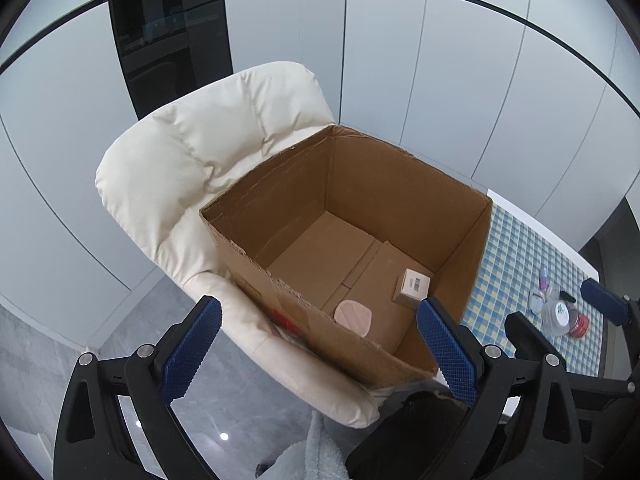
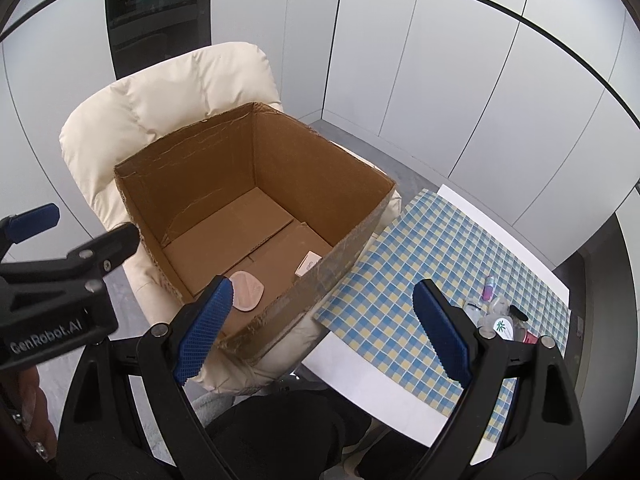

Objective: Organize objects
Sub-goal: 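Withdraw both open tools up and away from the cardboard box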

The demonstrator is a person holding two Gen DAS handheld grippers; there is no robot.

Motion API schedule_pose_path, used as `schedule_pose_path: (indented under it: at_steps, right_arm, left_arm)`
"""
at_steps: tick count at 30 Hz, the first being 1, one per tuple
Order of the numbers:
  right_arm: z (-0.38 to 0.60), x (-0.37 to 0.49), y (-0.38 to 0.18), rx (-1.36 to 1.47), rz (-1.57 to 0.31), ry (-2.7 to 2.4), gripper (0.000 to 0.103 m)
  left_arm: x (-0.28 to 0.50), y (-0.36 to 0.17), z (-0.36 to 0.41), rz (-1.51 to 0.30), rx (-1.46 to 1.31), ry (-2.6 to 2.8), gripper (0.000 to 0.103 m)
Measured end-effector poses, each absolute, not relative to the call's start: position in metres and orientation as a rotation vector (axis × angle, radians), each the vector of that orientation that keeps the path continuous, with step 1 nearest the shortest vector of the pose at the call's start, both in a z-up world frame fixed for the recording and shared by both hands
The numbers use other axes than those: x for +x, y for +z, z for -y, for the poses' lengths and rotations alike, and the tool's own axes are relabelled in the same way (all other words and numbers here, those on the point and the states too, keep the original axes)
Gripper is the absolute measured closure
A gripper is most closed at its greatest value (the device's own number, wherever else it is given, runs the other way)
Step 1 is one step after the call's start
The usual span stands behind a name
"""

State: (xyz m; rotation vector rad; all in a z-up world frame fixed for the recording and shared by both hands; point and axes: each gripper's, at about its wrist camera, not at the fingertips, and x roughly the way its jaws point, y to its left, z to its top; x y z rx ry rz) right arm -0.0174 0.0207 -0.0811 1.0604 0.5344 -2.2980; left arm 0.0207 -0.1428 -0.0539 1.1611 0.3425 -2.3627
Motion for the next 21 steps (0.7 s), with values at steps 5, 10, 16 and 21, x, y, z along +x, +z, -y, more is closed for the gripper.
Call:
schedule_pose_path:
  at_steps: [5, 10, 16, 21]
  right_arm:
    - [-0.030, -0.007, -0.080, 1.064, -0.539, -2.300, 0.010]
    - [-0.044, 0.003, -0.079, 1.072, -0.523, -2.307, 0.010]
    - [-0.060, 0.016, -0.082, 1.090, -0.510, -2.317, 0.010]
    - [-0.075, 0.029, -0.086, 1.118, -0.489, -2.317, 0.010]
  left_arm:
    - [0.031, -0.053, 0.134, -0.340, 1.170, -2.372, 0.004]
    - [0.041, -0.051, 0.124, -0.326, 1.172, -2.384, 0.005]
    - [0.055, -0.049, 0.109, -0.307, 1.181, -2.401, 0.005]
    - [0.067, -0.051, 0.096, -0.278, 1.185, -2.421, 0.005]
